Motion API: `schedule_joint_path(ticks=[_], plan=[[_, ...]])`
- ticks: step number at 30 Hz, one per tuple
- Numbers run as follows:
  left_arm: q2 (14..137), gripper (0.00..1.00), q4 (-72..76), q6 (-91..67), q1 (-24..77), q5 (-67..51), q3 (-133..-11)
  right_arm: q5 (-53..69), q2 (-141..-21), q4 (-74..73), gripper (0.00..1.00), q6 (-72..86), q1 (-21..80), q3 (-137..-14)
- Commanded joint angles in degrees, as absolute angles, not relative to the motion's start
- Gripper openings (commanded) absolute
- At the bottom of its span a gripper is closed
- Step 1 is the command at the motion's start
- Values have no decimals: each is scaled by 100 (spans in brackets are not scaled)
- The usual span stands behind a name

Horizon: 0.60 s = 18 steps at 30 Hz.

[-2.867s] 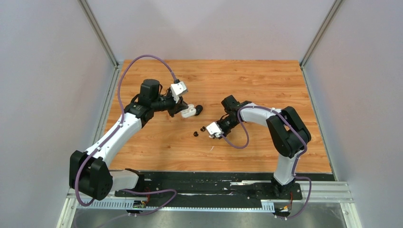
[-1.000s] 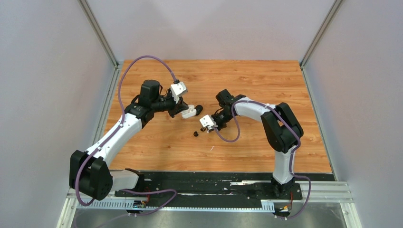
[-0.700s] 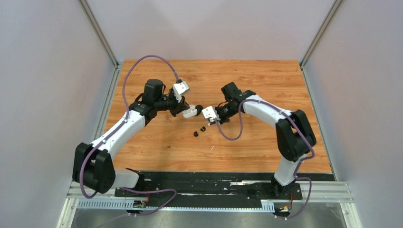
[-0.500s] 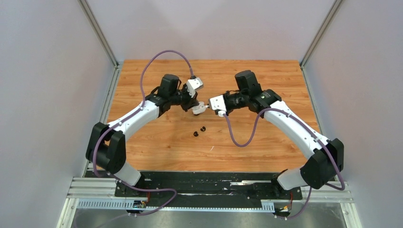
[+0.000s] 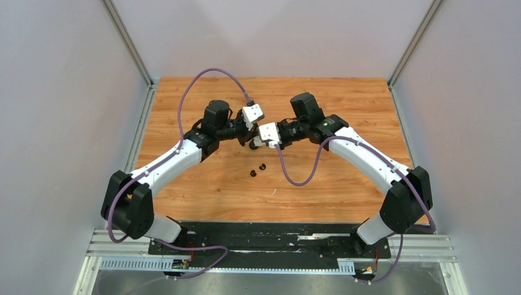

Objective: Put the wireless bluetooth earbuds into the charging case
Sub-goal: Place the earbud in the charging case.

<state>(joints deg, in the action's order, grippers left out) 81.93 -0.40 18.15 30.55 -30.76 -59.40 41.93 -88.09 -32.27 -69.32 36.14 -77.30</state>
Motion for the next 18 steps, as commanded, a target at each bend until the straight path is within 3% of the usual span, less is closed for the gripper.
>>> schedule_joint_path(ticks=[1,18], plan=[[7861,0,468,2021,3117,-3434,-5833,4052,-8857,-2952,0,-6784,3725,-8048],[7856,0,375,2060,3148,-3544,-5919,3747,-8962,-3170,0,-7078,3849,-8043]])
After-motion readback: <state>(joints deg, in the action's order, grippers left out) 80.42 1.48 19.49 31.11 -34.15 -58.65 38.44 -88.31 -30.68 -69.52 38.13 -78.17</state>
